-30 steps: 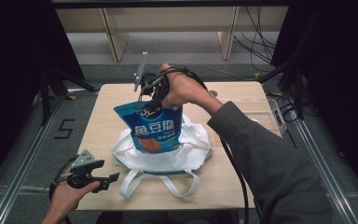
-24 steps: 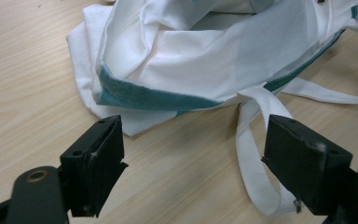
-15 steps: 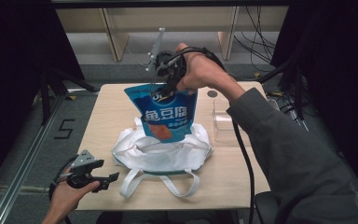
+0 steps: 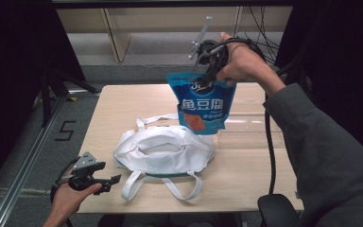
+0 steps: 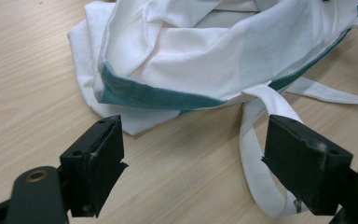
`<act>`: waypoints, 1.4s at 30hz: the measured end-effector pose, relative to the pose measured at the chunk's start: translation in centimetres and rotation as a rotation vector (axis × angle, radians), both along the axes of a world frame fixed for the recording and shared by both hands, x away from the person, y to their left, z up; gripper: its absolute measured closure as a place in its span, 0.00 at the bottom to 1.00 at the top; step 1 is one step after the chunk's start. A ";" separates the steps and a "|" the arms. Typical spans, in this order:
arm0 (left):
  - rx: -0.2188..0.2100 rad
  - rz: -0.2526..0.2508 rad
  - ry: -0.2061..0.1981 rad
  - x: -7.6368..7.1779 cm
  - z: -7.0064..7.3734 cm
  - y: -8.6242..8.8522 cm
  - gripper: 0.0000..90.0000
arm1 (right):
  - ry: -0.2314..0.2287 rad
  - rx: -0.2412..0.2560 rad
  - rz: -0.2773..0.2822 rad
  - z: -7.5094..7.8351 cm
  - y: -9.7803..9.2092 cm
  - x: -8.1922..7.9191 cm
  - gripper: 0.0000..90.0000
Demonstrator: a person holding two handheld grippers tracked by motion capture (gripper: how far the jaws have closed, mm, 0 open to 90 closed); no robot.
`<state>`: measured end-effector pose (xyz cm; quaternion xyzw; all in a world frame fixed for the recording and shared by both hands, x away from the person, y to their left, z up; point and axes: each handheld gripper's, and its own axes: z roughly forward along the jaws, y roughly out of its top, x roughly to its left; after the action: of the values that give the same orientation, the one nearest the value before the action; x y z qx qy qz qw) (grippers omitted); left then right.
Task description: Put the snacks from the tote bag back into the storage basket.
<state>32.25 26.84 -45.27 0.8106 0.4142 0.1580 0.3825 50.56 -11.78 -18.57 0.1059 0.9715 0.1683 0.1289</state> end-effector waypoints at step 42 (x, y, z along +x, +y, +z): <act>0.011 -0.008 0.014 0.2 -0.1 0.0 0.21 | 0.060 0.053 -0.323 -2.7 -14.1 5.5 1.00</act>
<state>32.45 26.79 -45.40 0.8154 0.4127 0.1529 0.3760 56.03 -25.89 -21.24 0.2690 0.9404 0.1679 0.1226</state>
